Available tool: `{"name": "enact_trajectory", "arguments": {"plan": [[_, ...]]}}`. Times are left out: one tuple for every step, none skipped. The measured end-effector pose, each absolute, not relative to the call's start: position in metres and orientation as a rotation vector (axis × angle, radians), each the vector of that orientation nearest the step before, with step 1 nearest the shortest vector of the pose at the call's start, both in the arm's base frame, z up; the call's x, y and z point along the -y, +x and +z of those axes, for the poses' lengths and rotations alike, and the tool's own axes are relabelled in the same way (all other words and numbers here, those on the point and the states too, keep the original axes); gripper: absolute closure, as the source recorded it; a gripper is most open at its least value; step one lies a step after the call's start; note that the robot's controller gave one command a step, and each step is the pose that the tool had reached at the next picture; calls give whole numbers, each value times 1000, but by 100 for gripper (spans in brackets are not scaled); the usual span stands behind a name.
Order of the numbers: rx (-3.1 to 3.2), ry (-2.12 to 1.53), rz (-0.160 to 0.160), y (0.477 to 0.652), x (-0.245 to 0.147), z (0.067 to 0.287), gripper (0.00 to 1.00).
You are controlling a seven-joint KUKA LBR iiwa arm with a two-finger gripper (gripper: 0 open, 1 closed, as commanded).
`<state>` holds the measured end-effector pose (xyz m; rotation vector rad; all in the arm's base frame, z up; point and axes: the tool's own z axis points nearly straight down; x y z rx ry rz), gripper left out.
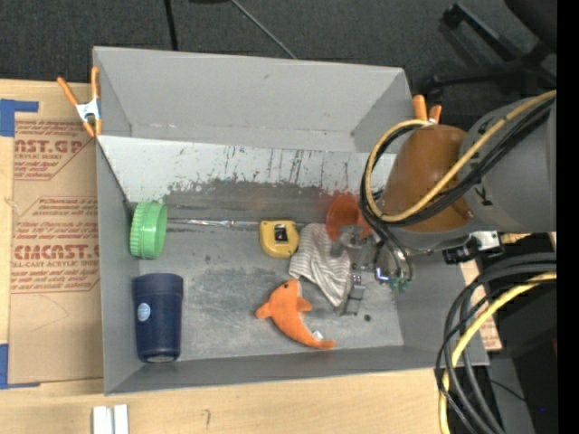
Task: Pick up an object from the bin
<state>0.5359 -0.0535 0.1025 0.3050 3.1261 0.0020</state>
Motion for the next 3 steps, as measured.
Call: {"name": "enact_trajectory", "arguments": {"plan": [[-3117, 396, 0, 532, 45, 85, 0], [-3085, 584, 3, 529, 51, 70, 100], [-3085, 584, 3, 529, 51, 70, 100]]}}
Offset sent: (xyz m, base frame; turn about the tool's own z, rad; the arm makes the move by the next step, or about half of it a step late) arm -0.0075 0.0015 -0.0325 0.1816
